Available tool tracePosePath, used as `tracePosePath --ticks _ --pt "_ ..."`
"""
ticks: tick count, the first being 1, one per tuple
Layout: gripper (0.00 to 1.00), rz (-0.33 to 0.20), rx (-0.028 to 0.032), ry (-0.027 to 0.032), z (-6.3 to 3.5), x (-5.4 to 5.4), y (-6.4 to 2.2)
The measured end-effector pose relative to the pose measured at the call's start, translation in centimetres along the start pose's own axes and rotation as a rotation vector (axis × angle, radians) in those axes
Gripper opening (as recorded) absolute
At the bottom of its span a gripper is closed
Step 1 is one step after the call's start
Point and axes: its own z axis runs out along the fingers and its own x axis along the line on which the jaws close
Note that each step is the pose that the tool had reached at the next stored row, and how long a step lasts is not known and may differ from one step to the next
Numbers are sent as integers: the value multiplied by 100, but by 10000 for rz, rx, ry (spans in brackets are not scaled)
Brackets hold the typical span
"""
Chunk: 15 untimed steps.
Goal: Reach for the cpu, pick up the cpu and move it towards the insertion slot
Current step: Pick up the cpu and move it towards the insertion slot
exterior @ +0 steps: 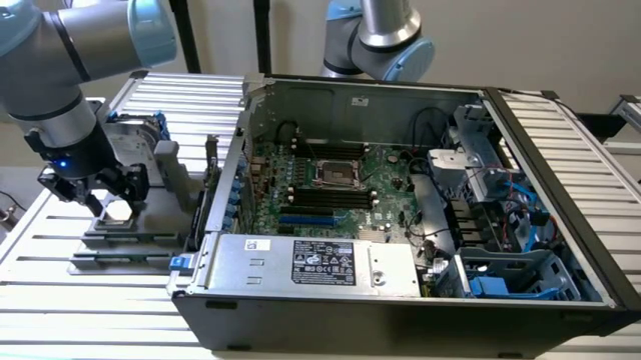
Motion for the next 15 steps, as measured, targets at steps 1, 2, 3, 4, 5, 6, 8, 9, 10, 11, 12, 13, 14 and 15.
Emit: tracePosePath --ticks 1,2,3,4,5,6,8,9,10,11,12,13,14,15 --pt "67 7 0 7 1 3 3" --pt "67 17 -1 12 3 7 6" --pt "67 29 -2 16 6 10 9" --pt "67 38 -3 19 8 10 13" --pt "67 46 -3 22 11 10 16" --pt "67 53 -3 26 13 11 19" --pt "67 65 -4 29 19 10 25" --pt "67 69 -4 30 22 10 27" --pt "67 75 -4 32 25 10 29" --pt "67 80 -4 34 27 10 32" --pt "67 83 -4 35 30 10 33" --pt "67 87 -4 37 33 9 35" --pt "67 91 -4 38 36 9 37" --pt "67 95 -4 39 39 9 39"
